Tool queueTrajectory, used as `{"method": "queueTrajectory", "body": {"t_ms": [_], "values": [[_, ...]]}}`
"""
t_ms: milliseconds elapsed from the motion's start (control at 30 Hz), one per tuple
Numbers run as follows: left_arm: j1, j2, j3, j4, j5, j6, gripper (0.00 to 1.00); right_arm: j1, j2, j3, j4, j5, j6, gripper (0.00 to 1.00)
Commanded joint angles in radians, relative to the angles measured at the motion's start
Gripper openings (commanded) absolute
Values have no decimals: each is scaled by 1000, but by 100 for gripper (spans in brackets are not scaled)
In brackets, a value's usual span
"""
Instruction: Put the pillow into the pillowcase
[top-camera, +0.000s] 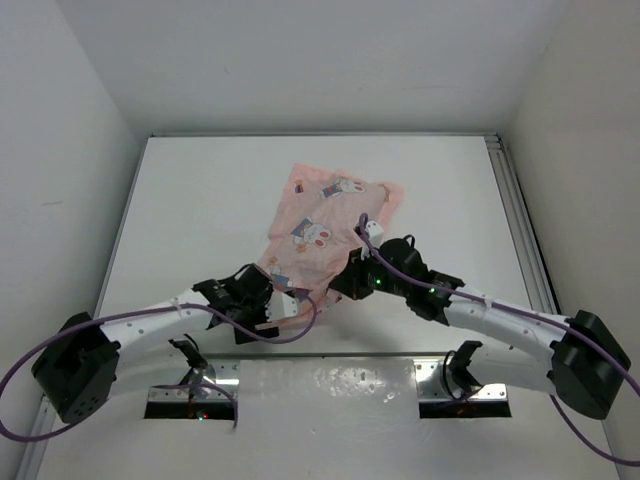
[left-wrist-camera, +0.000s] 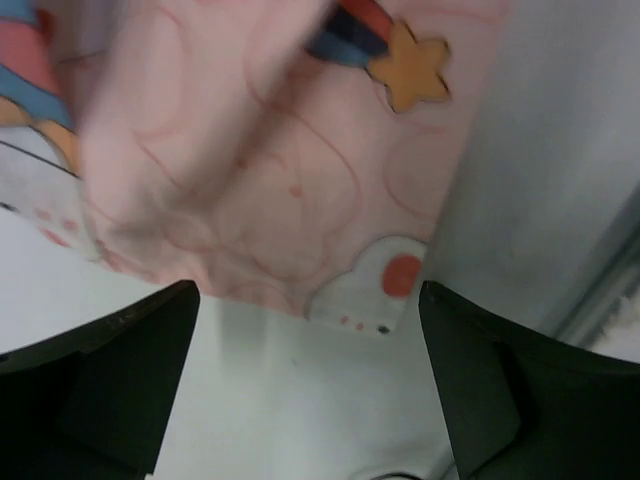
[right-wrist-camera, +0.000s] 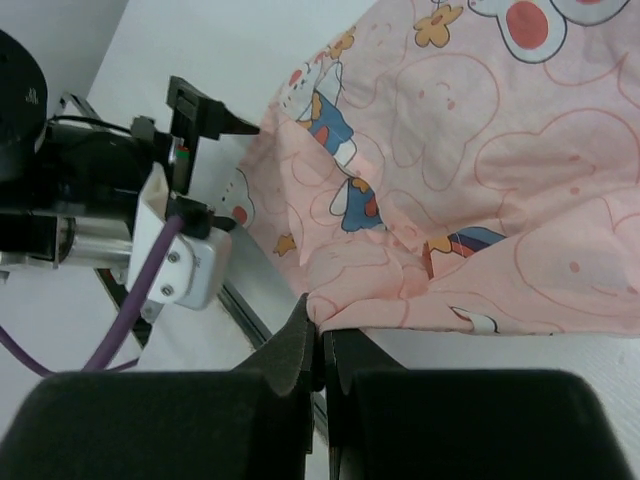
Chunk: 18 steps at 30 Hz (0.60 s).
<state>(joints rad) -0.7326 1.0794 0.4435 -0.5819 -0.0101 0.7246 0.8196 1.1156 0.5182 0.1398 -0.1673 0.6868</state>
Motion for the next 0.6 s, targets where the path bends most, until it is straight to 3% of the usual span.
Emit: {"method": "queueTrajectory", "body": {"t_ms": [0, 100, 167, 200, 267, 300, 467, 567], "values": [[-60, 92, -87, 184, -74, 1, 91, -2, -8, 3, 106, 15, 33, 0], [-62, 99, -97, 246, -123, -1, 84, -5, -31, -4, 112, 26, 33, 0], [-54, 96, -100, 263, -119, 9, 67, -8, -43, -9, 101, 34, 23, 0], [-54, 99, -97, 255, -105, 12, 53, -11, -52, -6, 92, 44, 14, 0], [-62, 96, -94, 229, -61, 16, 34, -19, -66, -6, 70, 48, 8, 0], [-65, 94, -94, 226, -57, 15, 1, -22, -77, -3, 64, 51, -3, 0], [-29, 36, -25, 130, -80, -37, 0, -51, -115, 22, 15, 80, -27, 0], [40, -57, 183, -17, -125, -66, 0, -85, -151, 87, -97, 136, -65, 0]]}}
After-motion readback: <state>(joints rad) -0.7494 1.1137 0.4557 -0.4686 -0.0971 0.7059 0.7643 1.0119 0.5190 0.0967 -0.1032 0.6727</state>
